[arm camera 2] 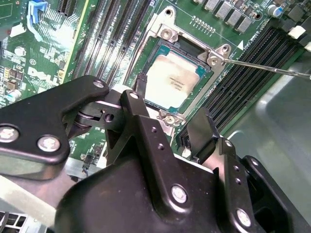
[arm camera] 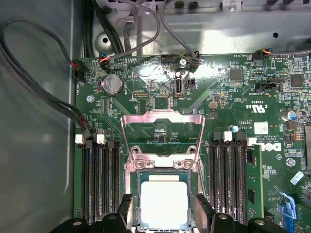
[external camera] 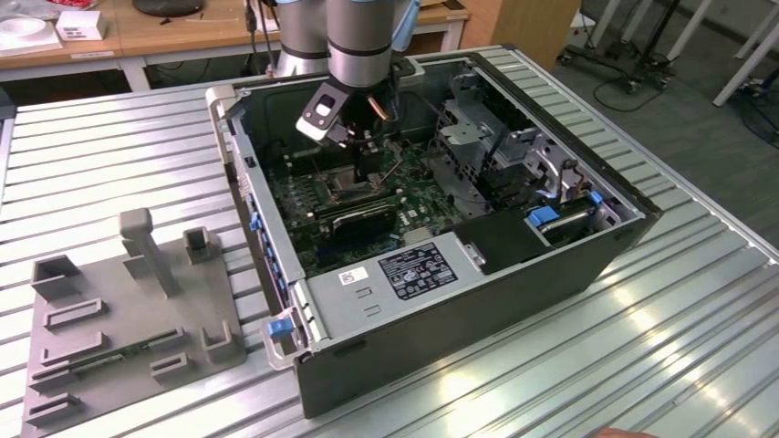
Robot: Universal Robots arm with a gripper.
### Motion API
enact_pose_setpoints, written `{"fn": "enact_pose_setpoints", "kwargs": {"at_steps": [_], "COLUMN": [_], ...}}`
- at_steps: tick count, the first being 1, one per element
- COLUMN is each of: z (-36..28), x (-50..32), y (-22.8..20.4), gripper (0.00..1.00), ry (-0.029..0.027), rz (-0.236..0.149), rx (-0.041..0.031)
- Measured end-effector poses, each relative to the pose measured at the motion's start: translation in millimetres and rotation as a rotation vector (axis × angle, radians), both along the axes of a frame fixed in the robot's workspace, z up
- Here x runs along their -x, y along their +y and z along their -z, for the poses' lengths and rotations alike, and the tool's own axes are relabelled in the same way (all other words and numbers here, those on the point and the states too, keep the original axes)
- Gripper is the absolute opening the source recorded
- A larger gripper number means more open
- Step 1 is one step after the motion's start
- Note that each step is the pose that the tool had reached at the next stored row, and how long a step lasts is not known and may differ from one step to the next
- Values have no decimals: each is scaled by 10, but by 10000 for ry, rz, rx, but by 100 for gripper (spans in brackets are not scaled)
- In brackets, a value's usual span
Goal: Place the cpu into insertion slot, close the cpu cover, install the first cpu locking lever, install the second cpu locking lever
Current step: 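Place the cpu into insertion slot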
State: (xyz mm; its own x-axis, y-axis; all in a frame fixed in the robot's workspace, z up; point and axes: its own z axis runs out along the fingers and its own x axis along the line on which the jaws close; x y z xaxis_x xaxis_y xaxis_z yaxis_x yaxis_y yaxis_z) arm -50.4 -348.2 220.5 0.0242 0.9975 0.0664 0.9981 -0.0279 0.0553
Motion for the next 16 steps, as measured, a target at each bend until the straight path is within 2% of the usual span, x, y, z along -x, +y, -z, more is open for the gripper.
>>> {"fn": "enact_pose_setpoints", "kwargs": {"at_steps": [6,13,15,16], "z": [2,1,2,2], "x": [39,43,44,45], "y": [0,0,0,0], "gripper": [61,61,60,53], "ry": [-3,-2,-3,-2], "rz": [0,0,0,0], "rx": [0,0,0,0]}}
